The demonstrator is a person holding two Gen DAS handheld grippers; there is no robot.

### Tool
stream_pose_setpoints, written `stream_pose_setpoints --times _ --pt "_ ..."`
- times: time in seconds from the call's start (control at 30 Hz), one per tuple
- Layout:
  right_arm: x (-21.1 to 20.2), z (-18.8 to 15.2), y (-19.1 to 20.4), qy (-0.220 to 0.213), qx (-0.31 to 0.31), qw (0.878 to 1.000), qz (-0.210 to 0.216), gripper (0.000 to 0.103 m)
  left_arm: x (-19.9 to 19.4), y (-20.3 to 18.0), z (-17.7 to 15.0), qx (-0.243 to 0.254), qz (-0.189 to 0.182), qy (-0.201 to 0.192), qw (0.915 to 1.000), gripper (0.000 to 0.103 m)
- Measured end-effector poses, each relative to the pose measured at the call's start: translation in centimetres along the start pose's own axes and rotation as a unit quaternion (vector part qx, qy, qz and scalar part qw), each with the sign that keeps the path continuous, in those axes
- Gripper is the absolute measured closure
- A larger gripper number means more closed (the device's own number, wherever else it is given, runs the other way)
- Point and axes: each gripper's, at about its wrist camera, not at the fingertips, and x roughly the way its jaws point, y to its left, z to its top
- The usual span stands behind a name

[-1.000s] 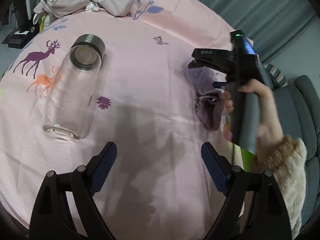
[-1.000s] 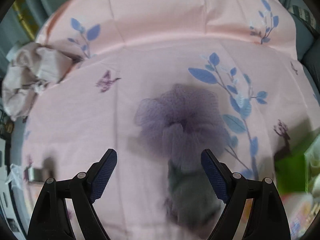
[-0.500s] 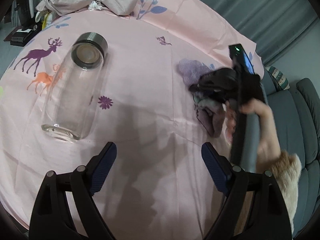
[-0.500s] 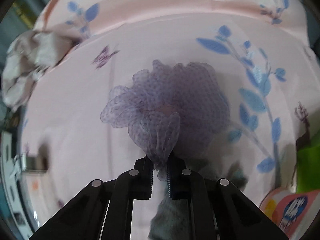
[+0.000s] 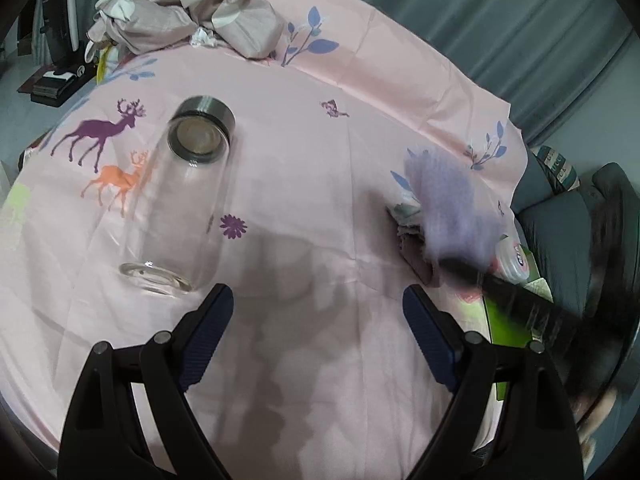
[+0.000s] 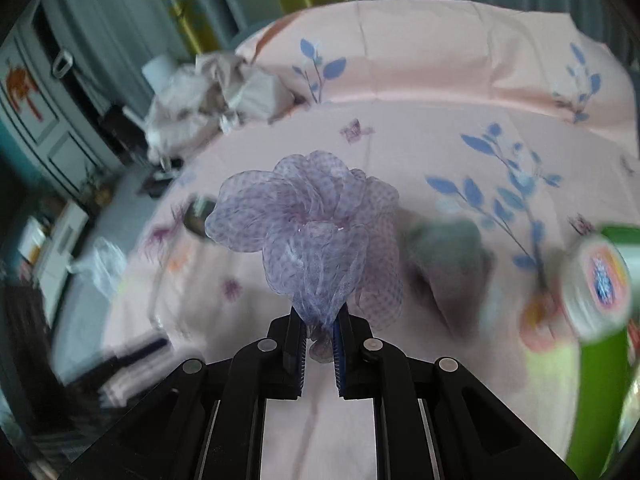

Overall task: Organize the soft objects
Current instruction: 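Grasp the purple mesh bath puff with the right gripper and lift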

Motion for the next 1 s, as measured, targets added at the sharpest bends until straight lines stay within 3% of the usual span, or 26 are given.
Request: stream_pose_setpoints --times 0.1,0.27,0.33,0.4,0.47,0.63,0.73,0.87,1.0 --pt "0.2 -3.1 0.3 0.032 -0.023 0.999 -0.034 0.091 -0.6 0.1 0.0 -0.001 -0.003 -0.006 1.0000 0.017" --pt "2.7 -6.5 0.3 0.103 -0.036 0.993 -0.035 0.089 -0.5 -0.2 -0.3 0.009 0.001 -0.005 0.9999 0.018" --pt "3.3 -7.0 0.4 0.124 -0.035 0.991 -0.034 0.074 -0.3 -0.4 -0.5 0.013 0.002 -0.003 0.9999 0.018" --pt "2.5 -6.9 0.1 0.111 -0.028 0.993 -0.032 0.038 -0.1 -0.5 -0.7 0.012 0.000 0.004 0.9999 0.018" --pt "1.1 -6.5 -0.5 0.086 -0.018 0.996 -0.022 0.029 0.0 -0.6 -0.9 0.016 -0.004 0.008 0.9998 0.022" --pt "-2.3 -6.2 -2.8 0.037 0.021 0.999 -0.006 0.029 0.9 -1.1 -1.4 0.023 -0.011 0.026 0.9994 0.030" --pt "-3.1 -6.0 -4.7 0.012 0.066 0.997 0.024 0.029 1.7 -1.7 -1.9 0.032 -0.018 0.048 0.9982 0.037" --pt "-2.7 -6.1 -6.1 0.011 0.115 0.991 0.064 0.029 2.6 -2.3 -2.9 0.046 -0.013 0.071 0.9964 0.052" --pt "-1.4 -6.2 -6.1 0.022 0.133 0.989 0.062 0.029 4.7 -3.9 -4.7 0.066 -0.041 0.122 0.9895 0.062"
